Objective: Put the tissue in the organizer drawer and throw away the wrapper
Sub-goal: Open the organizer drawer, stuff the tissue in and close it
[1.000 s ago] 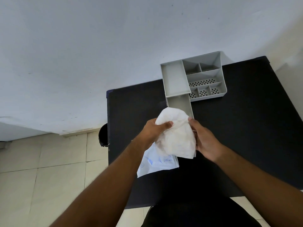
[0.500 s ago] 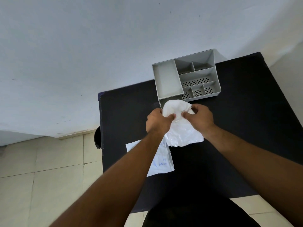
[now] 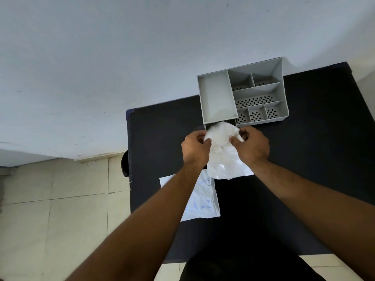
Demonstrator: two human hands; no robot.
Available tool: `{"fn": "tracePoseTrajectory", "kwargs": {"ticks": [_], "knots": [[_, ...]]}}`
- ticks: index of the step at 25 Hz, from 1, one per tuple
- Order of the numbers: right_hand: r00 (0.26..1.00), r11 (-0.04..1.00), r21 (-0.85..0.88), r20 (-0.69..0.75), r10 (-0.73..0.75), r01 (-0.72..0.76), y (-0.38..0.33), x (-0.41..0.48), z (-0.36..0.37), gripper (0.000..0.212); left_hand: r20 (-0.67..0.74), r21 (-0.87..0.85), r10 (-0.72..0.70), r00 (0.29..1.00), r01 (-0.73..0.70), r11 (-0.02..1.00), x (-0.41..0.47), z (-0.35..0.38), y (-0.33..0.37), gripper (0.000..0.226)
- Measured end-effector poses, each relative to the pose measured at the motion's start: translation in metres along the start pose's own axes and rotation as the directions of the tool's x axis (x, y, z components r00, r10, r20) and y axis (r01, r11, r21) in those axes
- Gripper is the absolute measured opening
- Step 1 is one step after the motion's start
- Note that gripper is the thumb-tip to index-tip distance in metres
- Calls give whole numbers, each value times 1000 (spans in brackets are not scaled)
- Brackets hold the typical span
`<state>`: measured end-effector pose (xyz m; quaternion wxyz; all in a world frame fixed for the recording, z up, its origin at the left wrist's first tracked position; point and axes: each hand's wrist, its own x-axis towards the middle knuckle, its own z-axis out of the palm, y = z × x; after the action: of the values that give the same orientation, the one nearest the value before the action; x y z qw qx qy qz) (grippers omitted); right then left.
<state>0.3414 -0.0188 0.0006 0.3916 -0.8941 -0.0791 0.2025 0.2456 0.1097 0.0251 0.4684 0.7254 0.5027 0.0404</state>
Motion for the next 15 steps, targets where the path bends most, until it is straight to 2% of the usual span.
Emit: {"fn": "tracePoseTrajectory", "kwargs": {"ticks": [9,15], "knots": [[997,996,92,-73,-10,17,-4,-11,2,29,-26,3,-4,1000,4,1000,-2,-3,0,29],[996,993,109,-68,56,-49,19,-33,0,26,60,-28,-75,995,77,997,-15,-6,-18,17]]}}
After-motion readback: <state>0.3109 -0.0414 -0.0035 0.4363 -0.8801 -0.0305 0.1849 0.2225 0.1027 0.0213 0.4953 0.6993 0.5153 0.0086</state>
